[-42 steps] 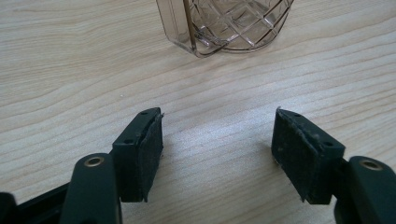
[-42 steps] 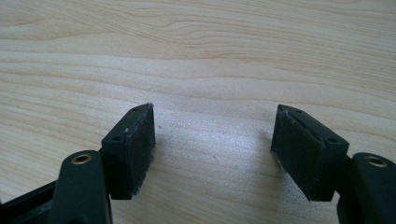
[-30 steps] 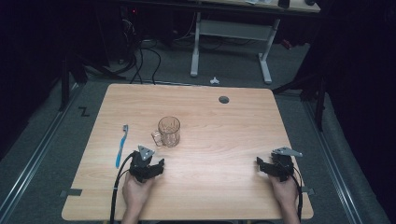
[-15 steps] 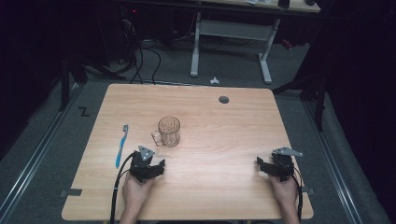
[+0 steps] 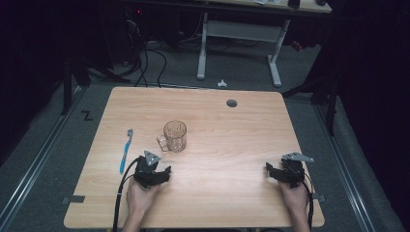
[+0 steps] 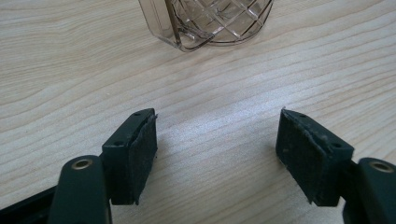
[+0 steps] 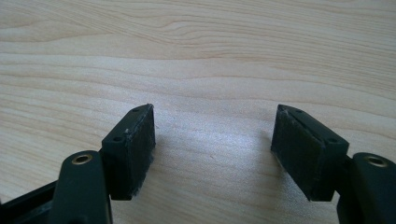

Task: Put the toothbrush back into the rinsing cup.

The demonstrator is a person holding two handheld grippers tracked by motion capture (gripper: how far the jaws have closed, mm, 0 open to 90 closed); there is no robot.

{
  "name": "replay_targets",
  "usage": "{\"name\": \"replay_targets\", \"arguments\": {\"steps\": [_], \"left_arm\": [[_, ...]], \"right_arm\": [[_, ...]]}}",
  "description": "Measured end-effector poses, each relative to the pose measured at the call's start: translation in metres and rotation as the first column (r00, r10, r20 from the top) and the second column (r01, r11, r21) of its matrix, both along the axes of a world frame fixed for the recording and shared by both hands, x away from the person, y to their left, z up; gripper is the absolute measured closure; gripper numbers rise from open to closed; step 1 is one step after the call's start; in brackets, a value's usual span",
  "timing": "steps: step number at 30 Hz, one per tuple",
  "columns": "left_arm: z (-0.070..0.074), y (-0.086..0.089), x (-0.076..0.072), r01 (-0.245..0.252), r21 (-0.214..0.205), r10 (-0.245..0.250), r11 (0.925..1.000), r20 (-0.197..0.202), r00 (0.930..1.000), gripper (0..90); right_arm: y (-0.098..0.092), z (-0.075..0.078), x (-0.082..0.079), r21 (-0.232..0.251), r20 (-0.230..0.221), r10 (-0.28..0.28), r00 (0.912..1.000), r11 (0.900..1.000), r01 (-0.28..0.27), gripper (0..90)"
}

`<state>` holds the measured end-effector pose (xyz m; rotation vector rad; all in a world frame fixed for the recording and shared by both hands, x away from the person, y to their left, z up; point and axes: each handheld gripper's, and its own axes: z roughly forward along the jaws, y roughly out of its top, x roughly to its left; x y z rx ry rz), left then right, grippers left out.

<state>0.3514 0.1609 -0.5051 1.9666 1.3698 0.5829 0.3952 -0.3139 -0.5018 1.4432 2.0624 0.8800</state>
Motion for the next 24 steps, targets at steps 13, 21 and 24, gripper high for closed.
{"name": "replay_targets", "arguments": {"steps": [13, 21, 24], "left_arm": [[0.007, 0.005, -0.006, 0.008, -0.012, -0.009, 0.9999, -0.016, 0.9998, 32.2], [0.012, 0.009, -0.011, 0.002, -0.007, -0.002, 1.0, -0.028, 0.9996, 32.3], [0.014, 0.012, -0.014, -0.001, -0.016, 0.001, 0.9999, -0.023, 0.9997, 32.7]], "right_arm": [[0.0, 0.0, 0.0, -0.003, 0.001, 0.002, 1.0, 1.0, -0.002, 30.4], [0.0, 0.0, 0.0, -0.004, 0.001, 0.003, 1.0, 1.0, -0.003, 30.4], [0.0, 0.0, 0.0, -0.004, 0.0, 0.002, 1.0, 1.0, -0.002, 30.4]]}}
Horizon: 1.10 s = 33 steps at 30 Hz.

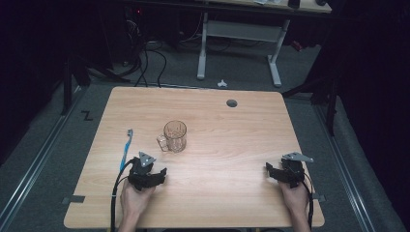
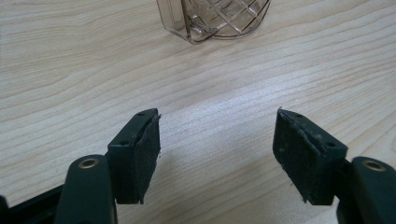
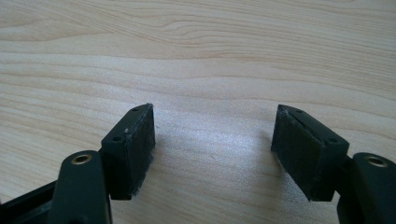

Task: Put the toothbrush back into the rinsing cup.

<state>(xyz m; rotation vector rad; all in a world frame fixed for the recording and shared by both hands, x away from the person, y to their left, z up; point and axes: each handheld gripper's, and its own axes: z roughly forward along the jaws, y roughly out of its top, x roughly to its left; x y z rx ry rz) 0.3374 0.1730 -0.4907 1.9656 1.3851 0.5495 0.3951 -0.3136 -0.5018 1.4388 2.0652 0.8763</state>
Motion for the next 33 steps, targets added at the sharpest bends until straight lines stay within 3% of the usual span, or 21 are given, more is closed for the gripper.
{"name": "replay_targets", "arguments": {"steps": [23, 33], "left_arm": [[0.012, 0.017, -0.013, -0.005, -0.016, 0.005, 0.9999, 0.011, 0.9999, 37.0], [0.012, 0.033, -0.021, -0.043, -0.023, 0.043, 0.9988, -0.004, 0.9991, 38.1]], "right_arm": [[0.0, 0.0, 0.0, 0.0, 0.001, 0.001, 1.0, 1.0, -0.001, 30.4], [0.0, 0.0, 0.0, 0.0, 0.0, 0.0, 1.0, 1.0, 0.0, 30.4]]}}
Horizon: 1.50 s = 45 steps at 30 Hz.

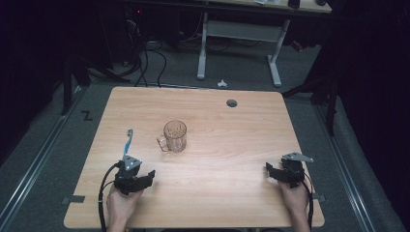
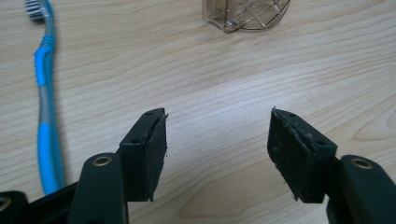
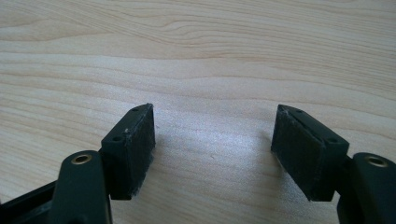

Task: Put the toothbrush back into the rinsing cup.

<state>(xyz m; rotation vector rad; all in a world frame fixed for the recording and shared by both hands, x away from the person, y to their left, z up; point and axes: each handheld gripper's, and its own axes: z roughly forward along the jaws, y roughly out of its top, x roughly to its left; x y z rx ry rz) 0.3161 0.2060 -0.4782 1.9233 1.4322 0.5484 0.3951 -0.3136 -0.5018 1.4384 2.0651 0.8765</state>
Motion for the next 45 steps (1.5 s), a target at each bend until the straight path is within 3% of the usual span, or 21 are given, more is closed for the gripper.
{"name": "replay_targets", "arguments": {"steps": [9, 14, 29, 38, 45], "left_arm": [[0.002, 0.01, -0.002, -0.012, -0.015, 0.012, 0.9998, 0.008, 0.9999, 38.6], [0.005, 0.013, -0.004, -0.027, 0.014, 0.026, 0.9996, 0.016, 0.9995, 39.2], [0.011, 0.032, -0.003, -0.081, 0.03, 0.081, 0.9962, 0.013, 0.9966, 40.7], [0.017, 0.043, 0.003, -0.093, 0.069, 0.094, 0.9932, -0.01, 0.9955, 41.0], [0.018, 0.051, 0.015, -0.109, 0.061, 0.112, 0.9921, -0.043, 0.9928, 42.0]], "right_arm": [[0.0, 0.0, 0.0, 0.0, 0.0, 0.0, 1.0, 1.0, 0.0, 30.4], [0.0, 0.0, 0.0, 0.0, 0.0, 0.0, 1.0, 1.0, 0.0, 30.4], [0.0, 0.0, 0.0, 0.0, 0.0, 0.001, 1.0, 1.0, -0.001, 30.4], [0.0, 0.0, 0.0, 0.0, 0.001, 0.0, 1.0, 1.0, 0.0, 30.5], [0.0, 0.0, 0.0, 0.0, 0.0, 0.0, 1.0, 1.0, 0.0, 30.5]]}}
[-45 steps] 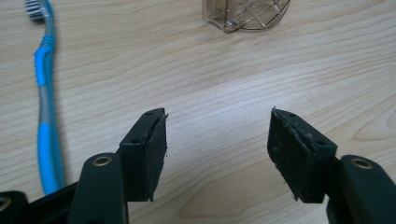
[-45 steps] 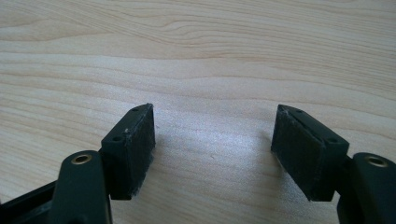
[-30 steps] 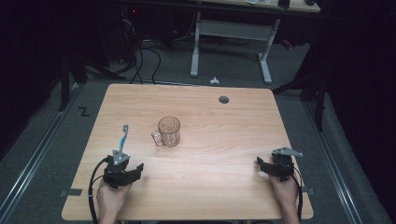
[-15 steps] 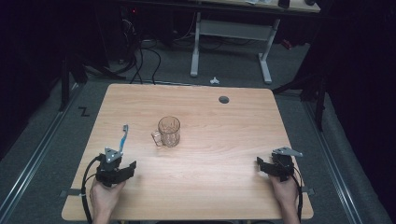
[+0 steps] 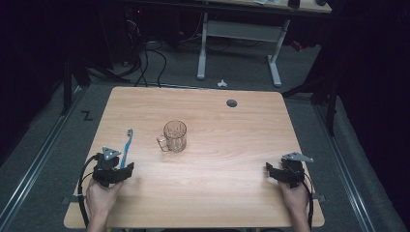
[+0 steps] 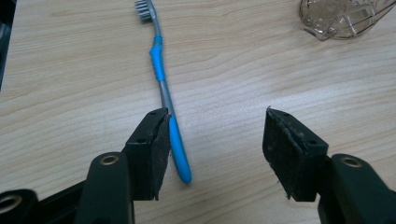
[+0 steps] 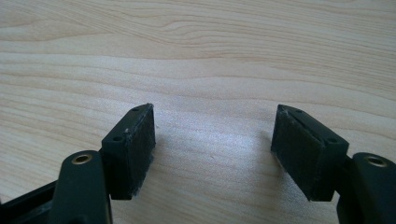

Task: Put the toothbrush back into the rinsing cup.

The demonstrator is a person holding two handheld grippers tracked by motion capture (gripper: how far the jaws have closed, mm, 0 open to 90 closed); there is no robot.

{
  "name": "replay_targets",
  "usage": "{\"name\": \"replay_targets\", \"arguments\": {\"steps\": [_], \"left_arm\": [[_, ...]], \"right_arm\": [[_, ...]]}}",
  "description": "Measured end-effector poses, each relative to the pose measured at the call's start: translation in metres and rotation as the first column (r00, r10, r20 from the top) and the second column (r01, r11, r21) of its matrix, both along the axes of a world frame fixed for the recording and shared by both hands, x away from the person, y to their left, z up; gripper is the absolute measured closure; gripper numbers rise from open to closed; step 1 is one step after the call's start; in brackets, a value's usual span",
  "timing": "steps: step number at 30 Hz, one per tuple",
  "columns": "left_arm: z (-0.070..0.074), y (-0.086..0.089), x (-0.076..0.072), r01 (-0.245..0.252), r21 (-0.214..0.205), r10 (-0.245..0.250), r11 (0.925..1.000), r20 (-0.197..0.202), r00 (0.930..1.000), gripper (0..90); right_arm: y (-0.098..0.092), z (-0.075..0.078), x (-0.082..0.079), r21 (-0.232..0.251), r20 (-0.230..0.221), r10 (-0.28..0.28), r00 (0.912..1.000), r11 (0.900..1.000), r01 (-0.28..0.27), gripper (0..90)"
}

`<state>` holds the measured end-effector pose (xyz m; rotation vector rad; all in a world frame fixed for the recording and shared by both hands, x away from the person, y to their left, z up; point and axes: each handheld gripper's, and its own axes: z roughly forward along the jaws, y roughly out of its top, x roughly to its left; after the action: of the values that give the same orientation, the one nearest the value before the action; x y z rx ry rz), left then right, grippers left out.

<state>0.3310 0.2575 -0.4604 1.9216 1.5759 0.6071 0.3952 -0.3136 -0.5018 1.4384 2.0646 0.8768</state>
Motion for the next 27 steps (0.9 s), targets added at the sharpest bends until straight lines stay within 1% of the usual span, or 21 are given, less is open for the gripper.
{"name": "replay_targets", "arguments": {"steps": [4, 12, 14, 16, 17, 18, 19, 20, 22, 25, 27], "left_arm": [[0.0, 0.001, 0.005, 0.001, 0.006, -0.001, 1.0, -0.016, 0.9999, 42.2], [0.001, 0.008, 0.021, -0.011, 0.016, 0.012, 0.9998, -0.051, 0.9986, 43.6], [0.002, 0.01, 0.023, -0.013, 0.003, 0.013, 0.9999, -0.053, 0.9985, 44.1], [0.002, 0.011, 0.024, -0.014, 0.003, 0.014, 0.9999, -0.058, 0.9982, 44.3], [0.002, 0.011, 0.027, -0.012, 0.013, 0.013, 0.9998, -0.067, 0.9977, 45.5], [0.002, 0.011, 0.027, -0.012, 0.013, 0.013, 0.9998, -0.067, 0.9977, 47.4], [0.002, 0.011, 0.028, -0.007, 0.022, 0.009, 0.9997, -0.069, 0.9975, 47.4], [0.003, 0.01, 0.029, -0.006, 0.035, 0.009, 0.9994, -0.069, 0.9976, 50.3], [0.004, 0.01, 0.031, -0.005, 0.038, 0.008, 0.9993, -0.07, 0.9975, 49.7], [0.006, 0.011, 0.035, -0.003, 0.029, 0.005, 0.9996, -0.07, 0.9975, 49.2], [0.006, 0.011, 0.04, -0.004, 0.04, 0.007, 0.9992, -0.079, 0.9969, 49.6]], "right_arm": [[0.0, 0.0, 0.0, 0.0, 0.0, 0.0, 1.0, 1.0, 0.0, 30.5], [0.0, 0.0, 0.0, 0.0, 0.0, 0.0, 1.0, 1.0, 0.0, 30.5], [0.0, 0.0, 0.0, 0.001, 0.0, -0.001, 1.0, 1.0, 0.001, 30.5], [0.0, 0.0, 0.0, 0.0, 0.0, -0.001, 1.0, 1.0, 0.001, 30.6], [0.0, 0.0, 0.0, 0.0, 0.0, -0.001, 1.0, 1.0, 0.001, 30.5], [0.0, 0.0, 0.0, 0.001, 0.0, -0.001, 1.0, 1.0, 0.001, 30.5], [0.0, 0.0, 0.0, 0.001, 0.0, -0.001, 1.0, 1.0, 0.001, 30.6], [0.0, 0.0, 0.0, 0.0, 0.0, 0.0, 1.0, 1.0, 0.0, 30.5], [0.0, 0.0, 0.0, 0.0, 0.0, -0.001, 1.0, 1.0, 0.001, 30.5], [0.0, 0.0, 0.0, 0.0, 0.0, -0.001, 1.0, 1.0, 0.001, 30.5], [0.0, 0.0, 0.0, 0.001, 0.0, -0.001, 1.0, 1.0, 0.001, 30.5]]}}
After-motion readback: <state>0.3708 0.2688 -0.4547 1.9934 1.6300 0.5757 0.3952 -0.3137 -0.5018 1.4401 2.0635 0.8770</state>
